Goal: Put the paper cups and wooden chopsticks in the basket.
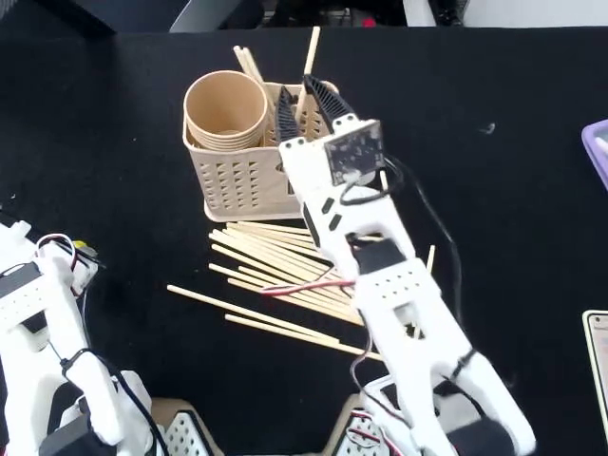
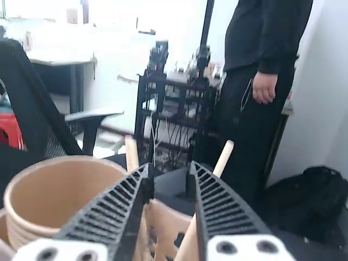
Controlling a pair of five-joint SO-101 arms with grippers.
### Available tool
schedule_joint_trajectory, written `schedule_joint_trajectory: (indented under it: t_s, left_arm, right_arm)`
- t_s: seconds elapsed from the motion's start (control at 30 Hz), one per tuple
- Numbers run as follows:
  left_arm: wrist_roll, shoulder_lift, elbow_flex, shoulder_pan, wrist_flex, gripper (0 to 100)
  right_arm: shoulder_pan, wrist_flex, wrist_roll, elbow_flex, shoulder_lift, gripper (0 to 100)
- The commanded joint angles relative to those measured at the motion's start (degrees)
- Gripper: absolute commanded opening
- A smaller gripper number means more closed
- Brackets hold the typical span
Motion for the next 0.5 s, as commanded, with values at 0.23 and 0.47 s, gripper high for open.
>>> schedule_joint_trajectory:
  t_s: [0.23, 0.47]
  left_arm:
    - [-0.2, -1.4, -1.3, 0.7, -0.4, 23]
    - [-0.2, -1.4, -1.2, 0.7, -0.4, 23]
  right_arm:
    - [0.7, 36.1, -0.4, -2.4, -33.0, 10.3]
    - [-0.1, 67.5, 0.2, 8.5, -49.4, 10.3]
